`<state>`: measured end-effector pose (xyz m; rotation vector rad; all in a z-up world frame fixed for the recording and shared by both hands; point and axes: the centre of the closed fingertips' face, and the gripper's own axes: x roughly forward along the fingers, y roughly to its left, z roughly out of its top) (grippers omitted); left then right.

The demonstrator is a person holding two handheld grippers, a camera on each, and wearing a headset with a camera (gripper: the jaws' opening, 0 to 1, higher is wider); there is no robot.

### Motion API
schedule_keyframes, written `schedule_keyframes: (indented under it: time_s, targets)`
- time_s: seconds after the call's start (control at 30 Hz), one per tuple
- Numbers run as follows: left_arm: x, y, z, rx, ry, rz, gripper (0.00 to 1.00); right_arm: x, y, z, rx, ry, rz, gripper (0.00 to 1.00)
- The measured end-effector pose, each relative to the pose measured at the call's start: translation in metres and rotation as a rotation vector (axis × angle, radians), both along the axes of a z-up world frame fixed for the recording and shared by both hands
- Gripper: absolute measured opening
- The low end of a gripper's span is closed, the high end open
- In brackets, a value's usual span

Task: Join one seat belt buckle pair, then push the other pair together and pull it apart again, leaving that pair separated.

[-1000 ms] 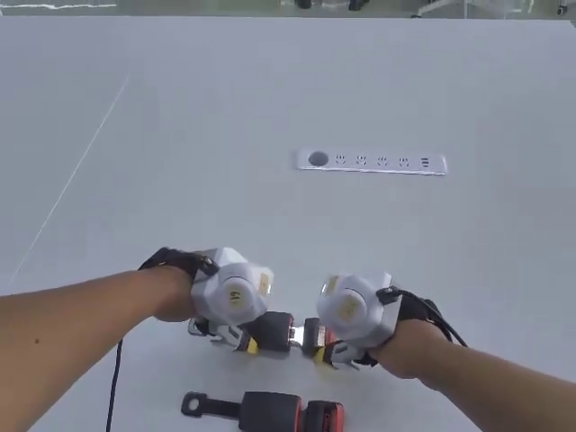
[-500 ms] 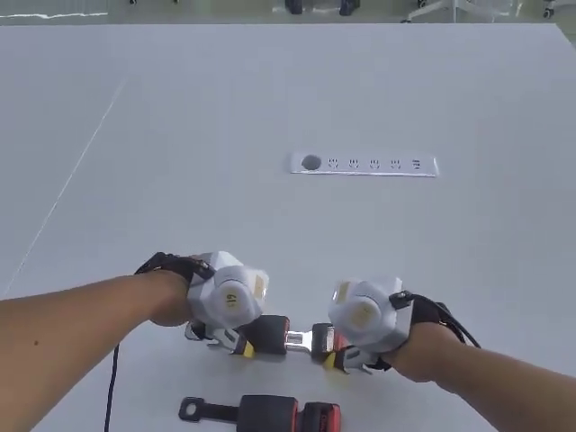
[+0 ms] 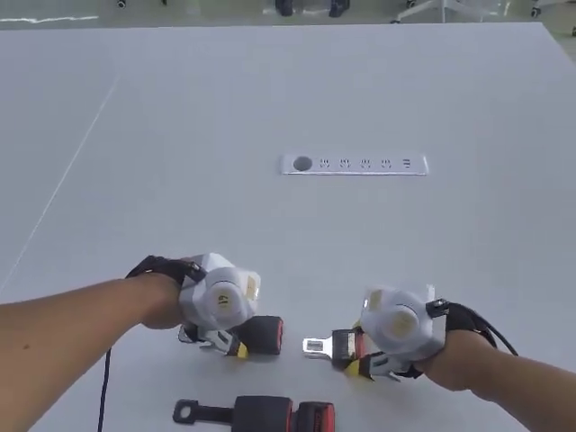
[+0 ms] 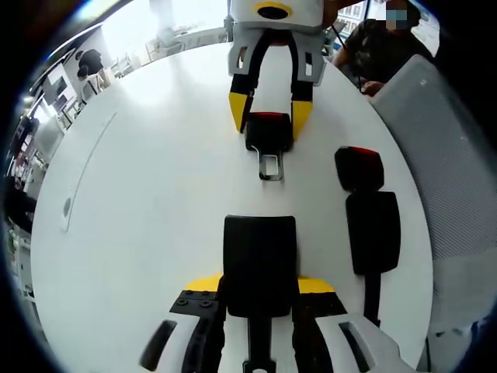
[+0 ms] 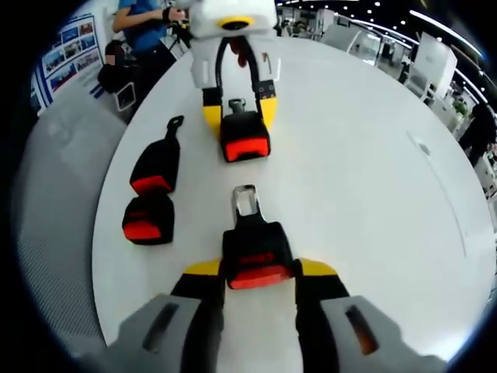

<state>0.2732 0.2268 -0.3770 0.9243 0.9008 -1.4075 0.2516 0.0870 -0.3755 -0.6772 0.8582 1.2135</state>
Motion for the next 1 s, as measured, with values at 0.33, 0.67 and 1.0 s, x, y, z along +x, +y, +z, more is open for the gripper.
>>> schedule_keyframes:
  time_s: [0.33,0.67,1.0]
  targets:
    - [-0.002,-0.001,0.002,0.005,-0.003,0.0,0.33,-0.003,-0.023,0.0,-0.003,0.0,-0.018,0.35]
    - [-0.002,-0.001,0.003,0.01,-0.002,0.002,0.34,-0.006,-0.06,0.001,-0.014,0.007,-0.047,0.36]
    - [0.0,-0.001,0.002,0.013,-0.002,0.005,0.34,-0.01,-0.083,0.001,-0.012,0.009,-0.054,0.36]
